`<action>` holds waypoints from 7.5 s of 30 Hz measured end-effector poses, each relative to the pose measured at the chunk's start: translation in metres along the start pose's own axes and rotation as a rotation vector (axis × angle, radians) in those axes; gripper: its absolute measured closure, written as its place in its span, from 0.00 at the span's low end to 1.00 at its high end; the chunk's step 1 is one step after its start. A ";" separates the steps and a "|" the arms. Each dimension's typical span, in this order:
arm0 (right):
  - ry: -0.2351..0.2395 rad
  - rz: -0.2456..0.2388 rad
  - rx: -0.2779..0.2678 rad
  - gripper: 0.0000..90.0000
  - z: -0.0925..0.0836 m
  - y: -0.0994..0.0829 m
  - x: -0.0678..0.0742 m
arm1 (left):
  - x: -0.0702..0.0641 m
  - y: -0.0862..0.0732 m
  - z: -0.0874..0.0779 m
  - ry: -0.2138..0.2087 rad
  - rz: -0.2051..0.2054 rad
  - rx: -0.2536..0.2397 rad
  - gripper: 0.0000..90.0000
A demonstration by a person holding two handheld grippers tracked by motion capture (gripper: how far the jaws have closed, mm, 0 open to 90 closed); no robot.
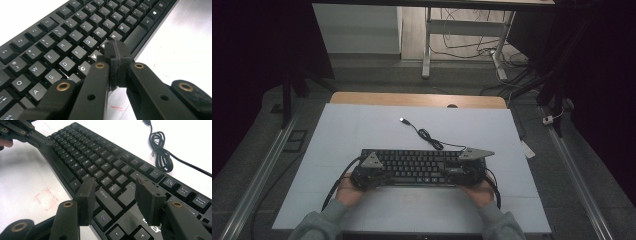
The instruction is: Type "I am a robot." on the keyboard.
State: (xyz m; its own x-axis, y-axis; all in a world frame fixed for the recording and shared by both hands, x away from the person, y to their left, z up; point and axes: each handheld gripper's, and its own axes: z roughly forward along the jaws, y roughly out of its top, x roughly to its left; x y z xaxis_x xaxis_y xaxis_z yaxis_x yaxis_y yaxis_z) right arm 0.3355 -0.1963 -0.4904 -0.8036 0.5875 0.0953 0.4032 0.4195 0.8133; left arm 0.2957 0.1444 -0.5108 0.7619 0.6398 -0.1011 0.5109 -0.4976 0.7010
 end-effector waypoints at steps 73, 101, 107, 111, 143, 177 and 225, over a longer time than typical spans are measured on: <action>-0.003 -0.003 0.008 0.56 0.000 -0.001 -0.003 | 0.025 -0.010 -0.042 0.112 -0.169 -0.137 0.40; -0.002 -0.002 0.019 0.56 0.003 -0.002 -0.004 | 0.043 -0.012 -0.025 0.161 -0.150 -0.044 0.82; -0.006 -0.005 0.025 0.56 0.003 -0.002 -0.003 | 0.044 -0.015 -0.024 0.173 -0.149 -0.029 0.91; -0.002 -0.005 0.025 0.56 0.003 -0.002 -0.003 | 0.045 -0.016 -0.023 0.174 -0.149 -0.014 0.98; 0.001 -0.011 0.033 0.55 0.005 -0.002 -0.002 | 0.039 -0.016 -0.014 0.230 -0.100 0.002 0.99; -0.009 -0.012 0.007 0.55 -0.001 0.001 -0.004 | 0.037 -0.020 -0.051 0.119 -0.189 -0.122 0.38; 0.134 -0.067 0.037 0.65 0.042 0.039 0.032 | 0.035 -0.018 -0.041 0.116 -0.176 -0.080 0.36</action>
State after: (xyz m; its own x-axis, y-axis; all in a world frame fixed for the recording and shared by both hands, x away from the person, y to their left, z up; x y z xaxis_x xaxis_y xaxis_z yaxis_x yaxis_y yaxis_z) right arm 0.3439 -0.1317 -0.4795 -0.8797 0.4604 0.1195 0.3605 0.4815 0.7989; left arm 0.2970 0.1995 -0.4976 0.6105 0.7780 -0.1486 0.5952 -0.3269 0.7340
